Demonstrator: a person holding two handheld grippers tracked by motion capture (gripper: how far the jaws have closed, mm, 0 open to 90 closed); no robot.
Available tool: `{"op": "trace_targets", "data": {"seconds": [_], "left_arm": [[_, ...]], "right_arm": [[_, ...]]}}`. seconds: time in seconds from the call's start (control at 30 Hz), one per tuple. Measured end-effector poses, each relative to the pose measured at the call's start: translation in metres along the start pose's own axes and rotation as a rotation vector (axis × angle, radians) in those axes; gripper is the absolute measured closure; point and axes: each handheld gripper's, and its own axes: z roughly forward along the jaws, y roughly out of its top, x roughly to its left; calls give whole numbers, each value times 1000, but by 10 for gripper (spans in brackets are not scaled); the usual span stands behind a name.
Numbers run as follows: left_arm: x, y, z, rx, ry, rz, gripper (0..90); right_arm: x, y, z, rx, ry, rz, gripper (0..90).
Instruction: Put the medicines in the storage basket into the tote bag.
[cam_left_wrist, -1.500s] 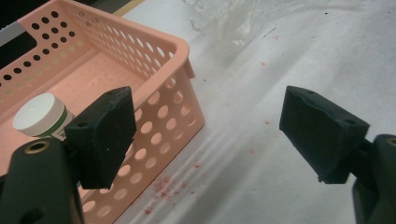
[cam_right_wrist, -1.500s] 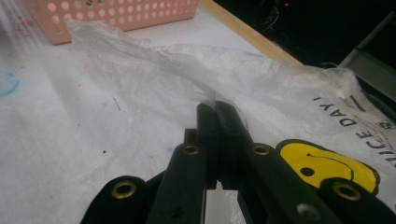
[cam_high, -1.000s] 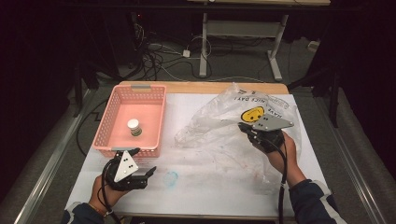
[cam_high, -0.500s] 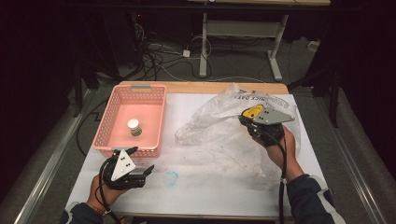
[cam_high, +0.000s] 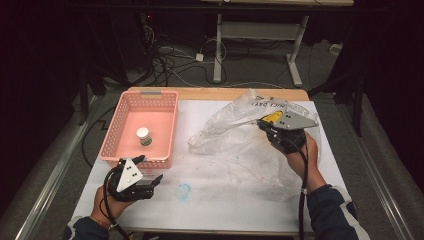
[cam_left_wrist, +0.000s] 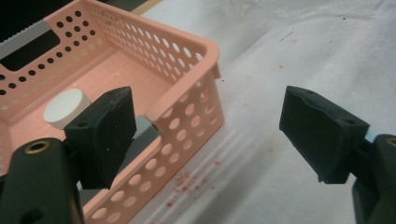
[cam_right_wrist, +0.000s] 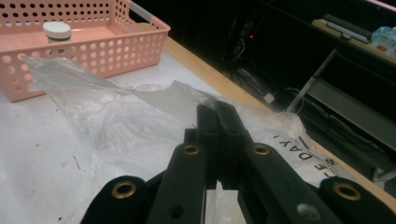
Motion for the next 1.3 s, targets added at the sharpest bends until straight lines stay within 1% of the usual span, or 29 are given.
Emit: {"op": "trace_targets", "data": {"seconds": [0.1,0.17,0.2,0.3,0.33,0.37,0.4,0.47,0.57,0.6,0.67,0.8,0.87,0.9,0.97,1.0,1.03,1.07,1.1,1.13,1.17,1.3], "left_arm": [[8,4,-2,1,5,-9,181],[13,9,-3,4,19,-19,190],[15,11,-4,-2,25,-6,189],[23,17,-6,-5,25,-17,189],[28,21,-6,-5,25,-25,189],[28,21,-6,-5,25,-25,189],[29,23,-5,2,30,-24,189],[33,28,-3,15,25,-24,189],[35,36,1,44,44,-11,189],[36,39,2,61,43,-15,189],[39,45,5,75,50,-11,189],[49,55,14,93,43,-25,189],[54,59,21,113,35,-25,189],[57,60,25,128,36,-18,189],[63,62,36,173,41,-19,189],[67,61,42,196,41,-27,189],[71,61,48,210,41,-19,189],[74,61,53,243,50,-23,189],[77,61,58,263,65,-21,189],[82,62,62,270,73,-16,189],[87,63,65,278,72,-28,189],[105,66,78,334,88,-47,193]], "right_arm": [[-2,4,0,-13,-5,5,900],[-3,8,-1,-26,-2,14,900],[-3,9,-1,-30,-4,9,900],[-3,10,-2,-37,-8,7,900],[-3,10,-1,-37,-8,10,900],[-3,10,-1,-35,-7,6,900],[-3,10,0,-35,-6,6,900],[-3,10,1,-33,-8,7,900],[-3,11,0,-38,-10,9,900],[-4,12,-1,-43,-15,8,900],[-4,12,-1,-47,-14,10,900],[-5,18,0,-62,-13,12,900],[-5,21,-1,-70,-19,12,900],[-5,22,-2,-75,-22,11,900],[-6,23,-2,-82,-31,17,900],[-7,23,-3,-86,-33,25,900],[-7,23,-3,-87,-38,27,900],[-6,23,-3,-89,-43,31,900],[-6,24,-4,-91,-43,30,900],[-6,24,-4,-91,-43,30,900],[-5,24,-4,-92,-43,26,900],[-2,25,-3,-93,-40,25,900]]}}
